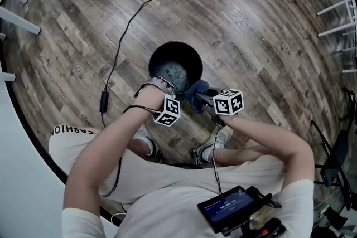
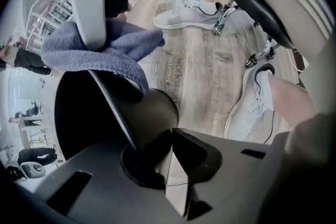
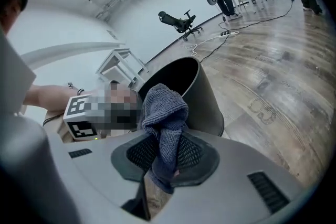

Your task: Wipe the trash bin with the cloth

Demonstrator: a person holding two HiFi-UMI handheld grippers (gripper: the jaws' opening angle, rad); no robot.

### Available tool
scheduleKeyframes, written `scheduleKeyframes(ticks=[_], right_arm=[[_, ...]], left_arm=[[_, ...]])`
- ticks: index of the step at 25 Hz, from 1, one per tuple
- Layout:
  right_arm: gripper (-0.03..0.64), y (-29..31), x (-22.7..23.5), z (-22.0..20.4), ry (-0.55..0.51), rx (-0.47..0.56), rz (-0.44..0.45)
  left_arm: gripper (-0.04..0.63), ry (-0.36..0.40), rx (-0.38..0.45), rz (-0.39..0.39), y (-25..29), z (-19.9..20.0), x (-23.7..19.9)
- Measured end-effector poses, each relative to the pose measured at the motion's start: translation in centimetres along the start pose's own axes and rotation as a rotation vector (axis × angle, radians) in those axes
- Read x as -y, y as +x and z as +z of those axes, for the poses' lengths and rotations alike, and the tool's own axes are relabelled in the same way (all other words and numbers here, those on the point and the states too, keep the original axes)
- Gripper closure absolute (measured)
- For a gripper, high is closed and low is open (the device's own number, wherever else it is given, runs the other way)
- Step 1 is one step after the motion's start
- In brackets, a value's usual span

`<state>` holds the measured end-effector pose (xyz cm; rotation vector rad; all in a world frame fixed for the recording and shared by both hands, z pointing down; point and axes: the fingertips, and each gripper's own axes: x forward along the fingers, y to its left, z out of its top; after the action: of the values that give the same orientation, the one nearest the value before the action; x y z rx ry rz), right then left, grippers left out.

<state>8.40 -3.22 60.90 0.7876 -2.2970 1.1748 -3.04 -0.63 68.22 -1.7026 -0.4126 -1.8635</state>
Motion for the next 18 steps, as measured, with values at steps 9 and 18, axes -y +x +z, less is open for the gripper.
scheduleKeyframes(ticks=[9, 18], right_arm=[[0.537, 4.7, 6.2, -3.0, 0.031, -0.064, -0.052], [0.537, 11.6, 13.1, -8.8, 0.140, -0.088, -0.136]], left_arm=[[0.551, 0.003, 0.014, -0.017, -0.1, 0.5, -0.1], [0.551, -0.031, 0.019, -0.015, -0.2, 1.1, -0.6]])
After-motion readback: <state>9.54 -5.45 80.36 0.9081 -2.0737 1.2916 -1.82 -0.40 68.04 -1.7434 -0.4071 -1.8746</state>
